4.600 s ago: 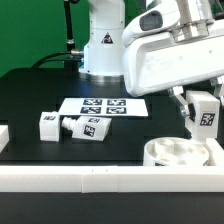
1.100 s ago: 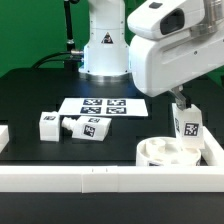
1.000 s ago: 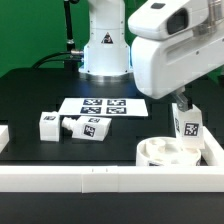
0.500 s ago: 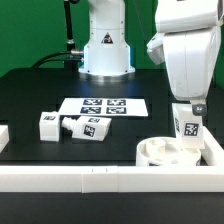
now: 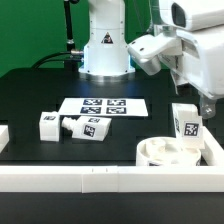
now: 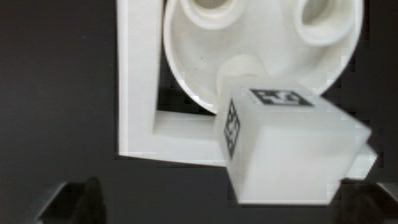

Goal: Assemble stool

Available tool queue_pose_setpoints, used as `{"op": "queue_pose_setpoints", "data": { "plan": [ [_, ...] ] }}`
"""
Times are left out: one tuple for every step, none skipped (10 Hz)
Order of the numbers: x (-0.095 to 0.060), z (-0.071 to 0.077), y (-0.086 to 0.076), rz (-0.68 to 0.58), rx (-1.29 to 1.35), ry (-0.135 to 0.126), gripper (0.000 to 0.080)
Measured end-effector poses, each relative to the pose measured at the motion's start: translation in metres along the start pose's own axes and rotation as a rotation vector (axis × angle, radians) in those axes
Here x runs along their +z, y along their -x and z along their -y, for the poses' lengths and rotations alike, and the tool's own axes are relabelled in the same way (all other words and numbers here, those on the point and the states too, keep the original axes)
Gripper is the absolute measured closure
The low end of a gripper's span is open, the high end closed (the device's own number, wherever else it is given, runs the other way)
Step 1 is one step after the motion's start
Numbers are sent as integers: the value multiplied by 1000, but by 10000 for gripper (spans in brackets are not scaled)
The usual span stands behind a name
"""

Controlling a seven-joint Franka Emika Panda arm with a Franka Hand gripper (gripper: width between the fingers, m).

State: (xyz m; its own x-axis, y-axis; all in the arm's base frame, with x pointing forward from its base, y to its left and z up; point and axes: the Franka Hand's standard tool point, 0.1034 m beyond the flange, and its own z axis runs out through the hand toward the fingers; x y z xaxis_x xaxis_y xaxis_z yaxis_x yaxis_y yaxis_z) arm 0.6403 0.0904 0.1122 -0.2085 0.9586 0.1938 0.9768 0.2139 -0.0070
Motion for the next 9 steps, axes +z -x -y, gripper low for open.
{"op": "queue_pose_setpoints", "data": {
  "plan": [
    [0,0,0,0,14,0,151],
    [1,0,1,0,15,-1,151],
    [4,4,1,-1,17,-7,151],
    [7,7,1,-2,31,-11,151],
    [11,9,1,-2,42,-11,151],
    [15,13,2,-1,44,-14,151],
    [16,14,2,-1,44,-14,151],
    [16,14,1,0,46,-13,151],
    [16,14,-1,-2,64,-13,151]
  ]
}}
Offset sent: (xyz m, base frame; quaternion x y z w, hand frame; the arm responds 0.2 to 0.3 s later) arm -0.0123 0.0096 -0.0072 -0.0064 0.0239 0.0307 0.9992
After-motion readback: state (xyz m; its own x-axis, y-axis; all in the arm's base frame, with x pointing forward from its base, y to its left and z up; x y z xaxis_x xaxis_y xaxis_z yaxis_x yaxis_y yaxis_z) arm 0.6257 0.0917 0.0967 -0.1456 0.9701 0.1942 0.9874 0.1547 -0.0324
